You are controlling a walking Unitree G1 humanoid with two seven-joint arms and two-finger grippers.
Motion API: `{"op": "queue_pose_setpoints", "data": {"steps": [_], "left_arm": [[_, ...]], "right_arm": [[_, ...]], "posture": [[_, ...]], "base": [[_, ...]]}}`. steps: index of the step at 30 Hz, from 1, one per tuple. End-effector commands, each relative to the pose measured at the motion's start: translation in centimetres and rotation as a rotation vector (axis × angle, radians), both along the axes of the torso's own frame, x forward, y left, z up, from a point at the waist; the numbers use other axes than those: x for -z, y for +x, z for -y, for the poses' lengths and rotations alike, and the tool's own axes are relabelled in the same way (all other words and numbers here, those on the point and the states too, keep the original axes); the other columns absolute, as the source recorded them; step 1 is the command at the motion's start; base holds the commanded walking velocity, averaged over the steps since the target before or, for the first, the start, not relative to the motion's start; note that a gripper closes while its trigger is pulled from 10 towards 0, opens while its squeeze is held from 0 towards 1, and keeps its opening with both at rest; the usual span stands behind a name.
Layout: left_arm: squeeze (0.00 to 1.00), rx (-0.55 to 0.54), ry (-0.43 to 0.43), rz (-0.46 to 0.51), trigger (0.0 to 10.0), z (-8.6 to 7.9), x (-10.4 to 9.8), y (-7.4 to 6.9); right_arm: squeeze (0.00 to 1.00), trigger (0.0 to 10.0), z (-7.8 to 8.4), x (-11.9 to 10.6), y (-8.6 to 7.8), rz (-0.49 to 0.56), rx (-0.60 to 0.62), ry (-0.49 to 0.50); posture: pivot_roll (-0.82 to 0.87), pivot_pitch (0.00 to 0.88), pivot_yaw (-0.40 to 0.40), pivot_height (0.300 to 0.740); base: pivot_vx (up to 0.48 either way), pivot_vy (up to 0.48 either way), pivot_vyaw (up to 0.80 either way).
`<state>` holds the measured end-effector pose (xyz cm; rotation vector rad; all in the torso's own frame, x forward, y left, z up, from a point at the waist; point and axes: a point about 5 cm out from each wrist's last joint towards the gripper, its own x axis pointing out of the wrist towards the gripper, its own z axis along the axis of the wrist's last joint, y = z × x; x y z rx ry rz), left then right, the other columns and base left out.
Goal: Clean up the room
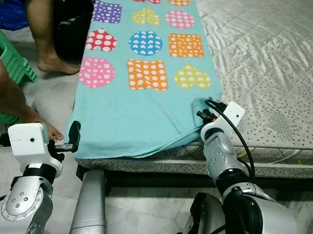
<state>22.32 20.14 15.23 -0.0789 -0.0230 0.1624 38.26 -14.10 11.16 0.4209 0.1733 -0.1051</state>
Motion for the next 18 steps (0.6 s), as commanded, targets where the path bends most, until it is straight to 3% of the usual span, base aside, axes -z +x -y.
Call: {"op": "queue_pose_setpoints", "data": {"steps": [1,16,17,18], "left_arm": [[0.0,-0.002,-0.004,-0.011,10.0,-0.1,0.4,-0.1],[0.0,0.039,-0.003,-0.003,10.0,0.3,0.4,0.5],[0.0,0.04,-0.003,-0.003,10.0,0.3,0.5,0.6],[0.0,0.044,-0.003,-0.002,10.0,0.4,0.5,0.6]], "right_arm": [[0.0,0.0,0.8,0.6,-0.4,-0.01,0.033,-0.026],[0.0,0.0,3.3,1.0,-1.2,0.014,0.138,-0.081],[0.0,0.5,3.4,1.0,-1.2,0.014,0.14,-0.084],[0.0,0.4,3.5,1.1,-1.4,0.012,0.148,-0.091]], "posture": [[0.24,0.14,-0.04,0.525],[0.21,0.109,-0.022,0.525],[0.21,0.109,-0.022,0.525],[0.2,0.106,-0.021,0.525]], "base": [[0.0,0.0,0.0],[0.0,0.0,0.0],[0.0,0.0,0.0],[0.0,0.0,0.0]]}}
